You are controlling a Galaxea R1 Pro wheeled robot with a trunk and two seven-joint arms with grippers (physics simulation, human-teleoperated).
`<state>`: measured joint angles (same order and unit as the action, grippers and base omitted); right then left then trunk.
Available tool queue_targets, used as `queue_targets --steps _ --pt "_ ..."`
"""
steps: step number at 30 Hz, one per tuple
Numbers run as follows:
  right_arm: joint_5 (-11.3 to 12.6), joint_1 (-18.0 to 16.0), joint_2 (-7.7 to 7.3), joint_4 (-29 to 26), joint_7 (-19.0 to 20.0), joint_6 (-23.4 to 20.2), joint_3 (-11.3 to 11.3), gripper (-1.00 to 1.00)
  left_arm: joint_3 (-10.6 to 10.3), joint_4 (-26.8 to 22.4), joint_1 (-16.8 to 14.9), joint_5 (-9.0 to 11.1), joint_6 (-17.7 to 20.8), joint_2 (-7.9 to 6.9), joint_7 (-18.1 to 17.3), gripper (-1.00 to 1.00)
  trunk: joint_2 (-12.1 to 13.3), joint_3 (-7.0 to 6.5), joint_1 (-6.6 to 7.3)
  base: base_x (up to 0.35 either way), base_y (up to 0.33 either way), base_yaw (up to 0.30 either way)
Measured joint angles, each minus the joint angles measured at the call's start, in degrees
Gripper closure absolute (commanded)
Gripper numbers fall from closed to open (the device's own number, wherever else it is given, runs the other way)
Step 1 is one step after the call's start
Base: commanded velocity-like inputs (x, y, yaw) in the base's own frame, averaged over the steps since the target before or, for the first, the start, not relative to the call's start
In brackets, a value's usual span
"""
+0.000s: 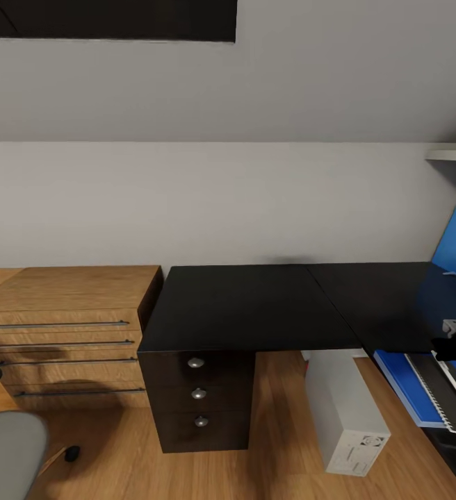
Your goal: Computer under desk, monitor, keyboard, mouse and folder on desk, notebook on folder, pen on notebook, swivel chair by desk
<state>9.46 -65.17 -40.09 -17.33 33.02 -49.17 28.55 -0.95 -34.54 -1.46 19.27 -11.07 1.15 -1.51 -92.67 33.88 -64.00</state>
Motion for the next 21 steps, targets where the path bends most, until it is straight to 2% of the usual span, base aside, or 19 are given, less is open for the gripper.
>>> queue_targets --steps 21 --pt "0.1 0.0 -0.04 0.0 0.3 -0.1 0.0 1.00 0.0 0.0 0.0 0.0 0.0 0.00 0.0 -1.00 0.0 0.00 0.00 0.000 0.000 0.000"
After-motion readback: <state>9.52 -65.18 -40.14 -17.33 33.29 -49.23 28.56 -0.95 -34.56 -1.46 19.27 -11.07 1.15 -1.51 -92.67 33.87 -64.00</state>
